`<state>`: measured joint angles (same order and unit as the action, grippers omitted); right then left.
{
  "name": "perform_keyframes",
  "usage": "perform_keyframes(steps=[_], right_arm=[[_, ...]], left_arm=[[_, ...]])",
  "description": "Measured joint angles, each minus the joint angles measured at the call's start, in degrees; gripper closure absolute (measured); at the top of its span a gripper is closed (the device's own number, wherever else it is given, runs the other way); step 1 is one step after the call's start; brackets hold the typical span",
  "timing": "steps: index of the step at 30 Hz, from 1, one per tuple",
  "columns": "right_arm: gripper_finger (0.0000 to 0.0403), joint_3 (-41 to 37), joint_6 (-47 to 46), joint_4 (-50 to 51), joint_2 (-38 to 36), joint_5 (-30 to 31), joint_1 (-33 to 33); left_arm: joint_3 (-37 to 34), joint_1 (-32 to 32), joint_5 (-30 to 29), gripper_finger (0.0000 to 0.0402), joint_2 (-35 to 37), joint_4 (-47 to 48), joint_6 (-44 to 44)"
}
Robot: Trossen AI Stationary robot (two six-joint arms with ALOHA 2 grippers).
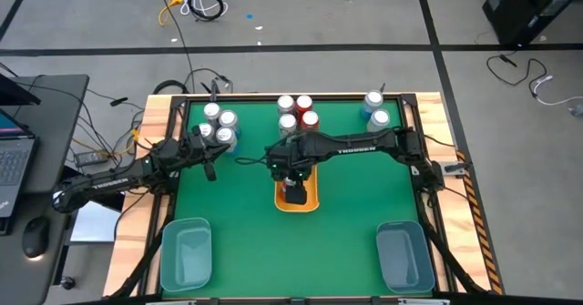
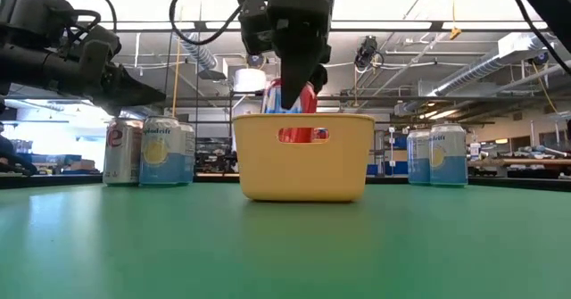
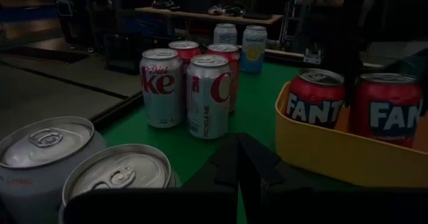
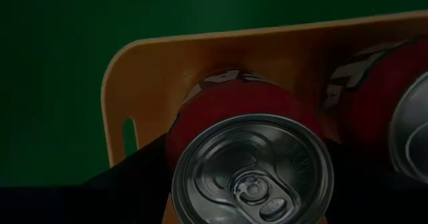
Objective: Sort soda cans
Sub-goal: Put the top right orange soda can into the yellow bin
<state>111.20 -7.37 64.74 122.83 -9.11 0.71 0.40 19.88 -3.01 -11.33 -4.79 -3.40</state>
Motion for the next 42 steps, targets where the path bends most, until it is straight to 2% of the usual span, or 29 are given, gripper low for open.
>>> perform_keyframes(steps=[6,12,15,20,25,32,35,37,39,42], right_arm=[[0.0111,0.0,0.4,-1.8,0.0,0.4,0.3],[0.005,0.0,1.5,-2.4,-0.1,0.3,0.2],[0.0038,0.0,1.6,-2.8,-0.1,0.2,-0.1],[0.0039,0.3,1.6,-3.7,-0.1,0.2,-0.7],[0.0044,4.3,2.3,-1.7,-0.1,0.5,-0.6],[0.0046,13.9,4.9,8.9,-0.1,0.6,-1.5],[0.0068,16.5,7.1,15.9,-0.2,1.0,-1.5],[0.0104,16.1,11.1,20.9,-0.3,1.3,-1.5],[0.0156,14.1,14.7,22.5,-0.3,0.6,-1.4],[0.0257,9.8,18.7,20.9,-0.2,-3.9,-1.5]], left_arm=[[0.0,0.0,0.2,0.0395,-0.6,-0.1,0.1],[0.0,0.0,0.2,0.0395,-1.1,-0.2,0.2],[0.0,0.0,0.2,0.0395,-1.1,-0.2,0.2],[0.0,0.0,0.2,0.0395,-1.1,-0.1,0.2],[0.0,0.0,0.2,0.0395,-1.1,-0.1,0.4],[0.0,0.0,0.3,0.0395,-1.1,-0.1,0.4],[0.0,0.0,0.3,0.0395,-1.1,-0.1,0.4],[0.0,0.0,0.3,0.0395,-1.1,0.0,0.4],[0.0,0.0,0.3,0.0395,-1.1,0.0,0.4],[0.0,0.0,0.3,0.0395,-1.1,0.0,0.6]])
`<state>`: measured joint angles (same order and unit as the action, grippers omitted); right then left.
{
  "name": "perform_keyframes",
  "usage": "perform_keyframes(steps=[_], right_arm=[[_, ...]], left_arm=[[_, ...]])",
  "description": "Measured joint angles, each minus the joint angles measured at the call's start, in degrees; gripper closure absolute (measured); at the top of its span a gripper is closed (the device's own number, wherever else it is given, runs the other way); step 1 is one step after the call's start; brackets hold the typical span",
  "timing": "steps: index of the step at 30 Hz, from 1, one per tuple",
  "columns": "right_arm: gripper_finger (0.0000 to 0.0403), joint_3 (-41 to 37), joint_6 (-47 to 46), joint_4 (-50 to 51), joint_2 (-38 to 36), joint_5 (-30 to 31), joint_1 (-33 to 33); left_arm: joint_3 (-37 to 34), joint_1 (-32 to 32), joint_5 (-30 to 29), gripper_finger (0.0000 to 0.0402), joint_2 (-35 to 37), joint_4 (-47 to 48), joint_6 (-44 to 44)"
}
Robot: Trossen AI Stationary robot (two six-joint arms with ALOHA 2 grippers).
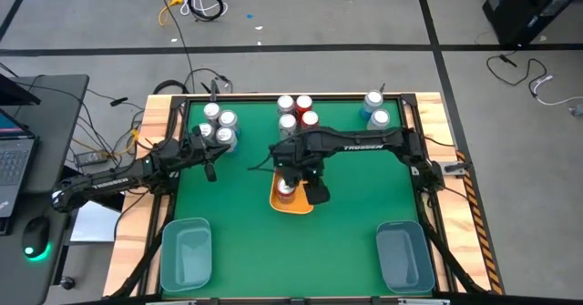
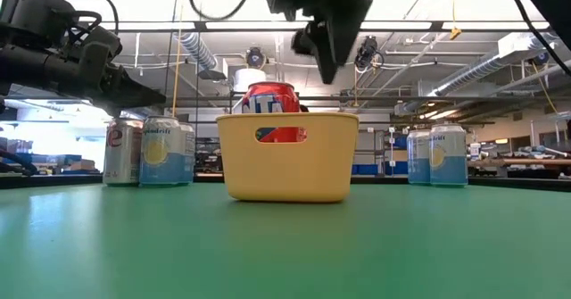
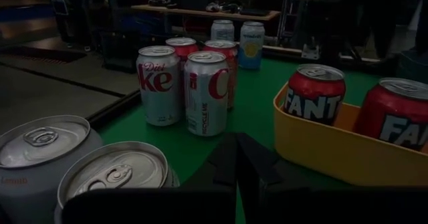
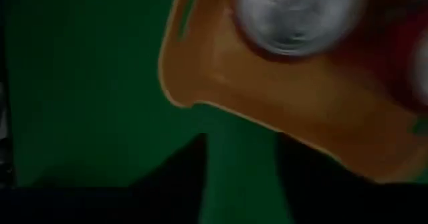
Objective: Sort soda cans
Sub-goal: Put the top right orange soda can into the yellow bin
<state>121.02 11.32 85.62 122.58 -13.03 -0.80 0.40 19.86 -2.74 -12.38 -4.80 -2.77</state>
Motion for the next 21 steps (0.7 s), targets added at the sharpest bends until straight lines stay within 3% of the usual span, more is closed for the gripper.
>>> perform_keyframes(steps=[3,4,9,21], right_arm=[[0.0365,-4.2,2.0,-5.3,0.0,-1.4,0.0],[0.0383,-5.5,2.5,-7.1,0.0,-1.8,0.0],[0.0377,-9.4,2.4,-14.5,0.1,-2.0,0.0],[0.0402,-10.8,2.8,-20.3,0.0,-2.3,0.1]], left_arm=[[0.0,0.0,0.0,0.0395,0.0,0.1,0.5],[0.0,0.0,0.0,0.0395,0.0,0.1,0.5],[0.0,0.0,0.0,0.0395,0.0,0.2,0.6],[0.0,0.0,0.0,0.0395,0.0,0.1,0.6]])
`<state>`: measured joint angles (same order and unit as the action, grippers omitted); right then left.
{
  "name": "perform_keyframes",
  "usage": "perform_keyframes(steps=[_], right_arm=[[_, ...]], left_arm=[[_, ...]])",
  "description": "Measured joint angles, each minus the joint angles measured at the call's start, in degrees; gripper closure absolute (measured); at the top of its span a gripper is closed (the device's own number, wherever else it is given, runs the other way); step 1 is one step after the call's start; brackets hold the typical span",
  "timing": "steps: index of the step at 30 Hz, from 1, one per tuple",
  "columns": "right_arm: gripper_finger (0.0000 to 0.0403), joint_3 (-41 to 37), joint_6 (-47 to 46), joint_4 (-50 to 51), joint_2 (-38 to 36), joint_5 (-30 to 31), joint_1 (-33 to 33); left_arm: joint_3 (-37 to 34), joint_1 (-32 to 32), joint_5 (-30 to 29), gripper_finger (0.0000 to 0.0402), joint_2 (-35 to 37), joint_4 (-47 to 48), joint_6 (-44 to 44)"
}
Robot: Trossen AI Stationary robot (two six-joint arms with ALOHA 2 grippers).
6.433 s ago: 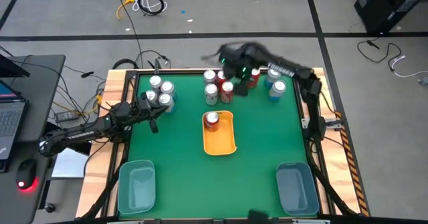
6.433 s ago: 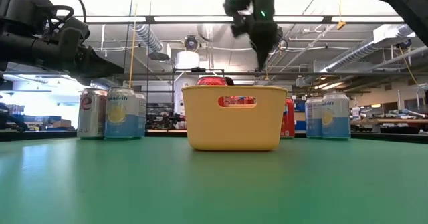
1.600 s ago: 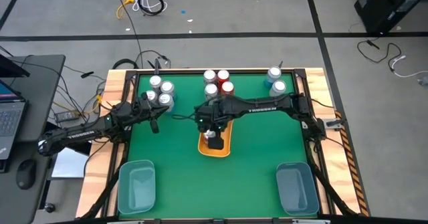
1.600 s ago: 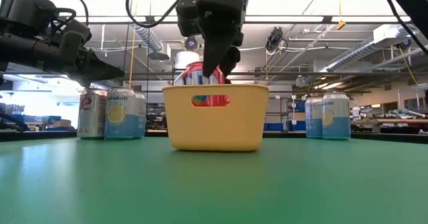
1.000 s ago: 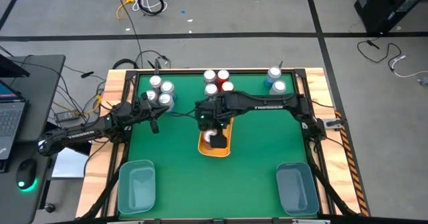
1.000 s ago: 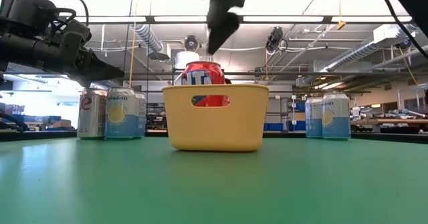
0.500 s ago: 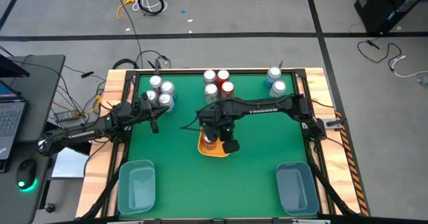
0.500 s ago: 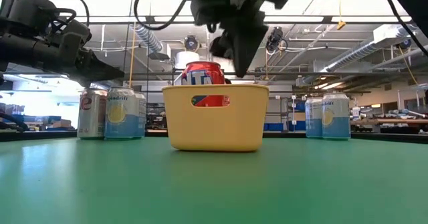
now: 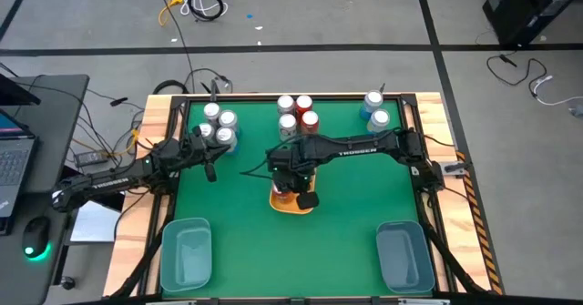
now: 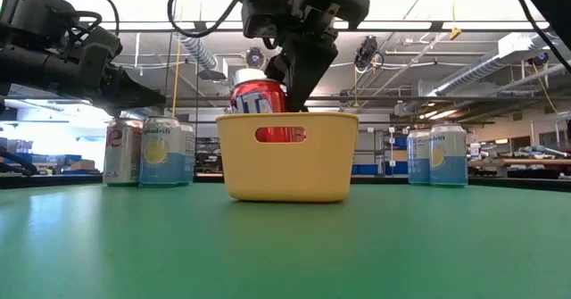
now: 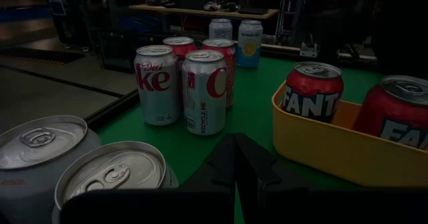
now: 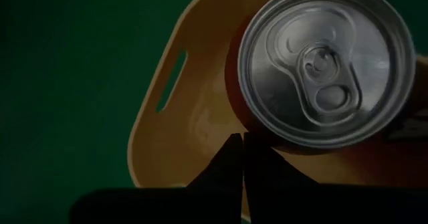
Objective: Sort soda cans
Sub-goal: Put the top right orange soda can into the yellow bin
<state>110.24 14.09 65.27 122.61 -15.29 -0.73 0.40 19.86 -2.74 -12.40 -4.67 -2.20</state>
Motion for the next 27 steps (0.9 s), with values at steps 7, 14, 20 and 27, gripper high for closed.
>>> perform_keyframes(steps=[7,14,20,27], right_arm=[[0.0402,0.0,-0.6,6.8,0.0,0.0,0.1],[0.0402,-7.1,-1.2,0.0,-0.3,0.4,0.1],[0.0403,-18.3,-4.2,-8.8,-8.1,0.5,0.2],[0.0403,-34.5,-12.8,-25.6,-21.3,6.1,-0.5]], left_arm=[[0.0,0.0,0.0,0.0395,0.0,0.0,0.0],[0.0,0.0,0.0,0.0395,0.0,0.0,0.0],[0.0,0.0,0.0,0.0395,0.0,-0.1,0.0],[0.0,0.0,0.0,0.0395,0.0,-0.1,0.1]])
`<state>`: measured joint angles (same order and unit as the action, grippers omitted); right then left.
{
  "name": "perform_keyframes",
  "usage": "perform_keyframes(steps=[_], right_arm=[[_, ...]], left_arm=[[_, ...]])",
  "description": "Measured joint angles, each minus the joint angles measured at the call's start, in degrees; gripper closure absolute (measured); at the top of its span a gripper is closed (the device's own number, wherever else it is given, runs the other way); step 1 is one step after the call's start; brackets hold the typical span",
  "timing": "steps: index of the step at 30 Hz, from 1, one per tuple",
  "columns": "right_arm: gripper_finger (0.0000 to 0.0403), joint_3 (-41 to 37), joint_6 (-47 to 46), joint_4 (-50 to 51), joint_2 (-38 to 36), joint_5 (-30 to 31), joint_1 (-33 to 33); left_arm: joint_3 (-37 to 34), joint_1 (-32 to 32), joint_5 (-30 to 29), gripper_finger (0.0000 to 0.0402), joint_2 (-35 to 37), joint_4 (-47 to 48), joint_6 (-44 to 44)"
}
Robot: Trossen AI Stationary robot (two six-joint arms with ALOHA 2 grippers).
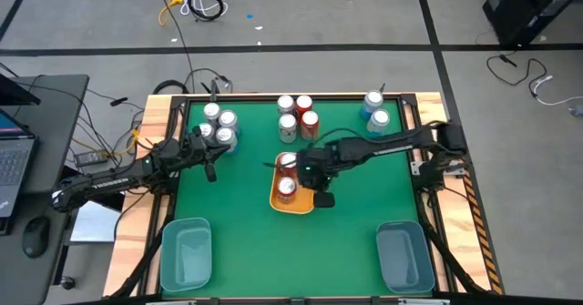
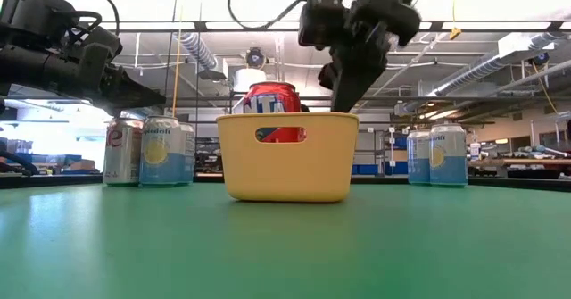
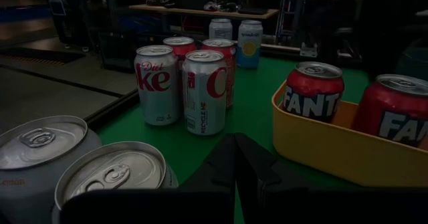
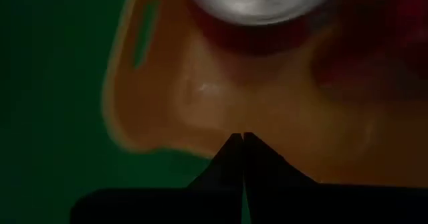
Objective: Sort soda cans
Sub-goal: Put the top right orange soda can into the yellow bin
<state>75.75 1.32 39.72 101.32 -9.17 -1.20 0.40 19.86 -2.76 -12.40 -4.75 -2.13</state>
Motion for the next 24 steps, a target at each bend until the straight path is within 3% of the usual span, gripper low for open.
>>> perform_keyframes(steps=[4,11,24], right_arm=[[0.0403,-9.5,-7.5,-16.3,-6.3,3.8,-1.1],[0.0403,-19.0,-17.0,-32.6,-5.6,-3.7,-1.3],[0.0403,-16.9,-16.7,-37.1,2.5,-4.0,0.0]], left_arm=[[0.0,0.0,0.0,0.0395,0.0,0.0,0.0],[0.0,0.0,0.0,0.0395,0.0,0.0,0.0],[0.0,0.0,-0.2,0.0395,0.0,-0.1,-0.4]])
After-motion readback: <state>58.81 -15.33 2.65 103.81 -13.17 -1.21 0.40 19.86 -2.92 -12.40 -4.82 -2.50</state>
